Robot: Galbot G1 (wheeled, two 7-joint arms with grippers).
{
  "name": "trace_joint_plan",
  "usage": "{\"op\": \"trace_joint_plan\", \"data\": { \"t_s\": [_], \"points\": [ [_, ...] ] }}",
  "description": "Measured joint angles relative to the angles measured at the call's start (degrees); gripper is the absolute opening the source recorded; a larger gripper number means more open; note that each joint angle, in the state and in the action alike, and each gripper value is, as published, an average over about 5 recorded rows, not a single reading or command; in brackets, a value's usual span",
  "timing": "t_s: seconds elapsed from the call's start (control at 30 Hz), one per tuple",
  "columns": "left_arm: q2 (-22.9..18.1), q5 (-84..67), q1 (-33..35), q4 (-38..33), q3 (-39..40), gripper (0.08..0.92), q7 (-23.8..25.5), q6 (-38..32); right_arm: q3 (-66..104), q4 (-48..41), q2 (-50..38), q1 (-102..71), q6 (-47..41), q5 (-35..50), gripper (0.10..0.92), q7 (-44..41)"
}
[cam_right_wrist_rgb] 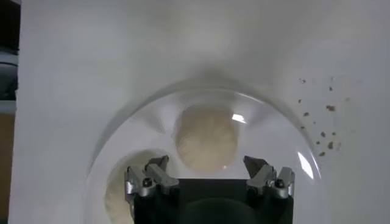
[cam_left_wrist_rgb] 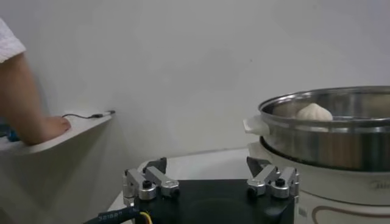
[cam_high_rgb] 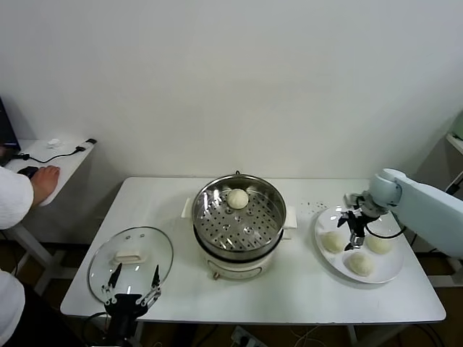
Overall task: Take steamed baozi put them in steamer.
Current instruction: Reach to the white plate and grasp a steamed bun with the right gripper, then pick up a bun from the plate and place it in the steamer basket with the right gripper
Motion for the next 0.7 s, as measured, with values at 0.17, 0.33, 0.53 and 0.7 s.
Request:
{"op": "trace_joint_plan", "data": {
  "t_s": [0.17,0.33,0.53,0.7],
  "points": [
    [0.01,0.09,0.07,0.36,-0.07,0.823,0.00,-0.18,1.58,-2.24,1.79,-1.50,0.33,-0.85,0.823,-0.03],
    [0.01,0.20,0.14,0.58,-0.10,0.823,0.01,-0.28,2.74,-3.77,2.86,-2.33,0.50,-1.41,0.761,-0.29],
    [0.01,0.30,0.18,0.59,-0.09,0.823,0.01,-0.32,3.51,-4.53,3.04,-2.72,0.78,-1.47,0.640,-0.77],
    [0.00,0.43,0.28,0.62,-0.05,0.823,0.00,-0.45,3.66,-4.46,2.91,-2.70,0.79,-0.88,0.600,-0.97]
  ]
}}
